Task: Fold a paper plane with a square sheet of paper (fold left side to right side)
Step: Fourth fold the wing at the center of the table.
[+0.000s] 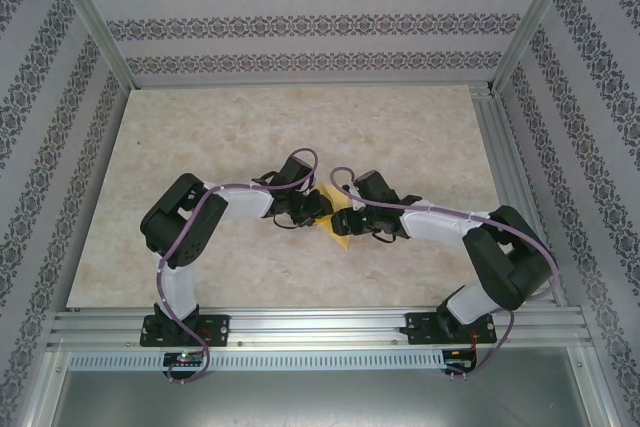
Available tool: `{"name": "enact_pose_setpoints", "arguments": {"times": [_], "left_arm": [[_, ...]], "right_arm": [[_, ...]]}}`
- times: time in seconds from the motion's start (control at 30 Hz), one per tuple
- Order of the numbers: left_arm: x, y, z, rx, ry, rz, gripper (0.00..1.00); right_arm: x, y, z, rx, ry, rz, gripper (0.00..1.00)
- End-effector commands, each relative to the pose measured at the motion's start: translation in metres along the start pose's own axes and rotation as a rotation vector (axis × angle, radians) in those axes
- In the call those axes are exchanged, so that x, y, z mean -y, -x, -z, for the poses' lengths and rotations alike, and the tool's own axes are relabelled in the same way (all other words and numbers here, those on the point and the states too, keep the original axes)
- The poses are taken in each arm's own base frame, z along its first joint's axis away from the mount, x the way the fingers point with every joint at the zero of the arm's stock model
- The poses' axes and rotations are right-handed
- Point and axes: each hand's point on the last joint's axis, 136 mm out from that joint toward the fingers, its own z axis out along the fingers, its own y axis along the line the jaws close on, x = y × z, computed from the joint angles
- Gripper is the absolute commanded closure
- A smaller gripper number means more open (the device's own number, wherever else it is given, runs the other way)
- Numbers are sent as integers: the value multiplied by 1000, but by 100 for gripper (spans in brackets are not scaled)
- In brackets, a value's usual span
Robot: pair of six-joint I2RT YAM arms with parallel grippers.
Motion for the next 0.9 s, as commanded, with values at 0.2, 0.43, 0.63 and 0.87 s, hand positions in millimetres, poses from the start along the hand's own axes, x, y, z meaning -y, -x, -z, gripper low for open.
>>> {"name": "enact_pose_setpoints", "arguments": {"times": [0.2,0.43,0.63,0.87], "left_arm": [[-6,-4,-3,-9,45,-21,76],[-6,-4,-3,-8,46,-22,76],[-8,-4,-3,-6,48,-21,76],[-8,-4,-3,-6,47,-20,76]], "right_arm": [[-11,9,-12,3,4,24,55],[-10,12,-15,3,-13,29,61],[-10,12,-20,-7,-15,30,63],[-17,14,-24,-9,22,34,72]]}}
